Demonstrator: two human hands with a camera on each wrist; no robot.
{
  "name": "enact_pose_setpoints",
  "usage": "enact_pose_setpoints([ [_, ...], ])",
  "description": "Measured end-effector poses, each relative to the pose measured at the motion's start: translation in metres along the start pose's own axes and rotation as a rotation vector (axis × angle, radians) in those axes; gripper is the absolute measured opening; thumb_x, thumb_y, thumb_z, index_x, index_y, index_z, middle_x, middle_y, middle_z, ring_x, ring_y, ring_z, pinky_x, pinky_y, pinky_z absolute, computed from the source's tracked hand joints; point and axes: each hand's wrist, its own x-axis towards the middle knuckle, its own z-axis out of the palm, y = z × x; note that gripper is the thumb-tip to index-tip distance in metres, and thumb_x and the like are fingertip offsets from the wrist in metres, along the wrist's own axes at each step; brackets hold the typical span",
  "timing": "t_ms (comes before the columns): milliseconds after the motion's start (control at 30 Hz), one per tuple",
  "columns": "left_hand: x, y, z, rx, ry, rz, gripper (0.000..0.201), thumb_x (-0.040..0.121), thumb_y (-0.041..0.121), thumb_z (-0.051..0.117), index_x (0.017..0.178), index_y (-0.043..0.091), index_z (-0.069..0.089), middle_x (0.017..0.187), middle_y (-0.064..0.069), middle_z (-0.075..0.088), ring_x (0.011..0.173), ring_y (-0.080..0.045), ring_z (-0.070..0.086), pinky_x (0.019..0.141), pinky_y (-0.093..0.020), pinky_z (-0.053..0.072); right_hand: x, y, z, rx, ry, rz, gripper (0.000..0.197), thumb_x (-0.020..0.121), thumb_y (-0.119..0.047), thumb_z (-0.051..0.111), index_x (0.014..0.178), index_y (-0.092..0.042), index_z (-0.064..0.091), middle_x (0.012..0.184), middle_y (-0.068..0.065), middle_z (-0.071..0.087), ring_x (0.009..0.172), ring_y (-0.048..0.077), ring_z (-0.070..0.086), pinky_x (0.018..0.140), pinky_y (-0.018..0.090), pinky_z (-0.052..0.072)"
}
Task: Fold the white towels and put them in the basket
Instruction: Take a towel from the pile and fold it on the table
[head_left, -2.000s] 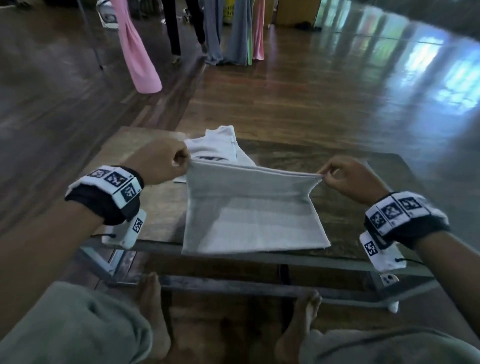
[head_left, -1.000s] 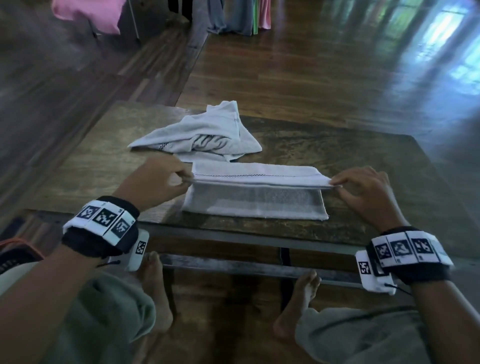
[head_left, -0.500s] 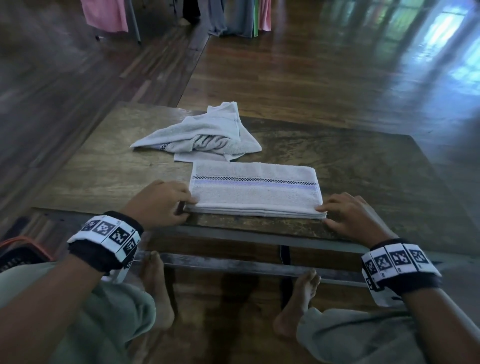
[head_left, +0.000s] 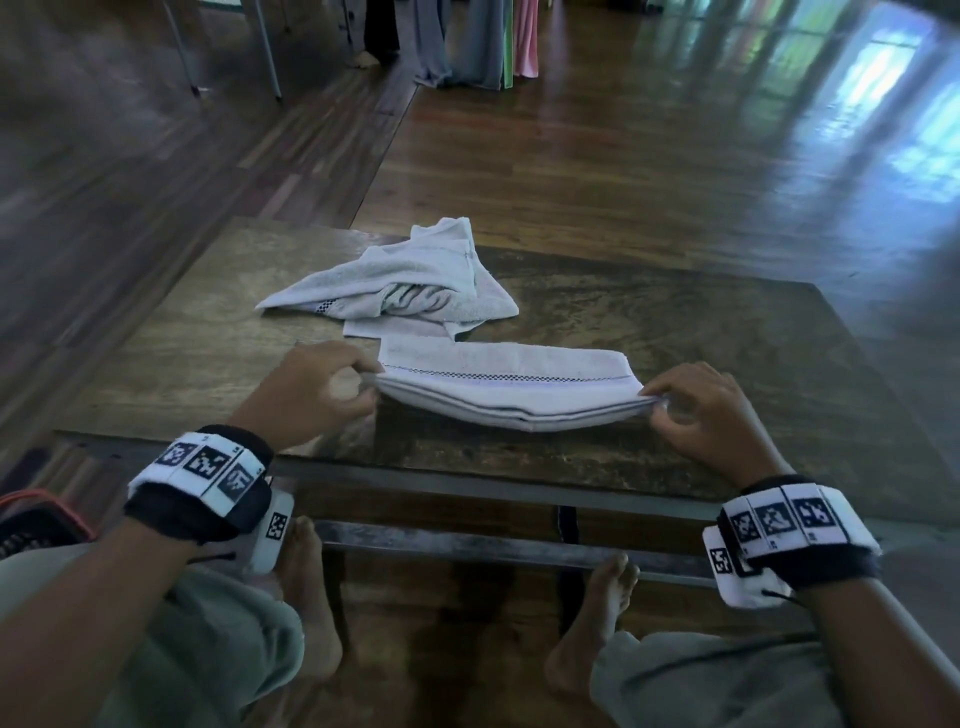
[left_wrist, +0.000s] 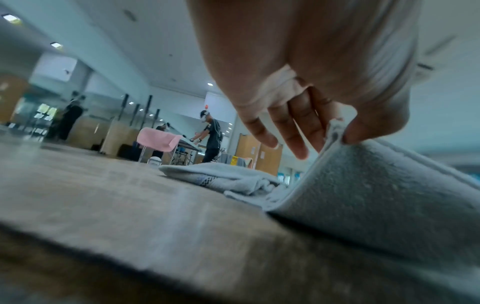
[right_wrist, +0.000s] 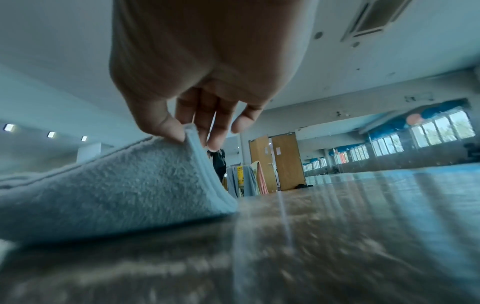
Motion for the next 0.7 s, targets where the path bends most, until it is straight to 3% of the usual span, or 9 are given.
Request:
enact_pose_setpoints([
  [67, 0.005, 0.011, -0.014, -0.110, 0.103, -0.054, 0.015, 0.071, 0.039, 0.057, 0.086, 0.041, 0.059, 0.092, 0.022, 0.064, 0.078, 0.002, 0.058, 0.069, -0.011, 0.044, 0.006, -0.006, -0.013, 0.114, 0.070, 0.055, 0.023, 0.072, 0.001, 0.070, 0.087, -0.015, 0.067, 0.083, -0.006, 0.065, 0.081, 0.017, 0.060, 0.076, 0.040, 0.049],
  [133, 0.009, 0.022, -0.030, -0.209, 0.189, -0.109, 0.015, 0.070, 0.040, 0.057, 0.084, 0.038, 0.062, 0.088, 0.008, 0.066, 0.074, -0.006, 0.060, 0.067, -0.017, 0.046, 0.010, -0.013, -0.031, 0.288, 0.105, 0.133, 0.027, 0.077, 0.003, 0.065, 0.086, -0.022, 0.065, 0.080, -0.014, 0.064, 0.080, 0.009, 0.060, 0.077, 0.027, 0.050],
  [200, 0.010, 0.027, -0.043, -0.304, 0.251, -0.113, 0.013, 0.071, 0.038, 0.056, 0.081, 0.035, 0.065, 0.083, 0.005, 0.067, 0.073, -0.002, 0.060, 0.068, -0.012, 0.047, 0.013, -0.019, -0.047, 0.494, 0.141, 0.198, 0.034, 0.082, 0.004, 0.060, 0.084, -0.030, 0.063, 0.082, -0.018, 0.066, 0.077, 0.000, 0.058, 0.072, 0.013, 0.048],
  [300, 0.012, 0.028, -0.053, -0.330, 0.181, -0.138, 0.012, 0.073, 0.037, 0.057, 0.080, 0.032, 0.065, 0.087, 0.006, 0.067, 0.076, 0.002, 0.060, 0.071, -0.006, 0.045, 0.020, -0.022, -0.056, 0.682, 0.152, 0.291, 0.030, 0.086, 0.005, 0.055, 0.081, -0.023, 0.065, 0.077, -0.021, 0.069, 0.072, -0.005, 0.059, 0.067, 0.007, 0.045],
  [367, 0.017, 0.023, -0.051, -0.218, 0.088, -0.203, 0.006, 0.079, 0.028, 0.061, 0.082, 0.028, 0.065, 0.085, 0.009, 0.066, 0.072, 0.001, 0.059, 0.066, -0.006, 0.043, 0.027, -0.022, -0.050, 0.647, 0.037, 0.342, 0.026, 0.087, 0.002, 0.056, 0.080, -0.020, 0.066, 0.073, -0.019, 0.070, 0.070, -0.008, 0.060, 0.067, 0.004, 0.044],
  [433, 0.023, 0.014, -0.040, -0.062, 0.013, -0.259, 0.007, 0.085, 0.017, 0.061, 0.087, 0.022, 0.066, 0.080, 0.004, 0.065, 0.068, -0.005, 0.056, 0.063, -0.015, 0.043, 0.032, -0.015, -0.037, 0.551, -0.107, 0.386, 0.023, 0.088, -0.003, 0.057, 0.081, -0.023, 0.066, 0.076, -0.013, 0.069, 0.072, -0.004, 0.061, 0.068, 0.009, 0.046],
  [500, 0.029, 0.004, -0.026, 0.082, -0.062, -0.290, 0.009, 0.088, 0.019, 0.057, 0.093, 0.018, 0.064, 0.084, -0.002, 0.064, 0.066, -0.010, 0.054, 0.064, -0.025, 0.043, 0.037, -0.006, -0.020, 0.425, -0.213, 0.429, 0.016, 0.089, -0.009, 0.057, 0.087, -0.023, 0.066, 0.084, -0.005, 0.068, 0.075, 0.001, 0.060, 0.070, 0.017, 0.047],
  [600, 0.036, -0.009, -0.009, 0.179, -0.113, -0.304, 0.019, 0.092, 0.025, 0.051, 0.105, 0.014, 0.060, 0.092, -0.004, 0.064, 0.074, -0.017, 0.057, 0.067, -0.032, 0.045, 0.042, 0.004, 0.004, 0.341, -0.200, 0.492, 0.014, 0.089, -0.017, 0.058, 0.098, -0.020, 0.067, 0.095, 0.000, 0.069, 0.083, 0.009, 0.062, 0.073, 0.021, 0.047],
  [700, 0.036, -0.009, -0.001, 0.243, 0.005, -0.263, 0.029, 0.093, 0.028, 0.046, 0.111, 0.009, 0.058, 0.103, -0.008, 0.064, 0.085, -0.023, 0.060, 0.074, -0.038, 0.049, 0.044, 0.006, 0.016, 0.157, -0.169, 0.526, 0.025, 0.087, -0.022, 0.058, 0.111, -0.021, 0.064, 0.105, -0.001, 0.066, 0.101, 0.018, 0.060, 0.096, 0.040, 0.045],
])
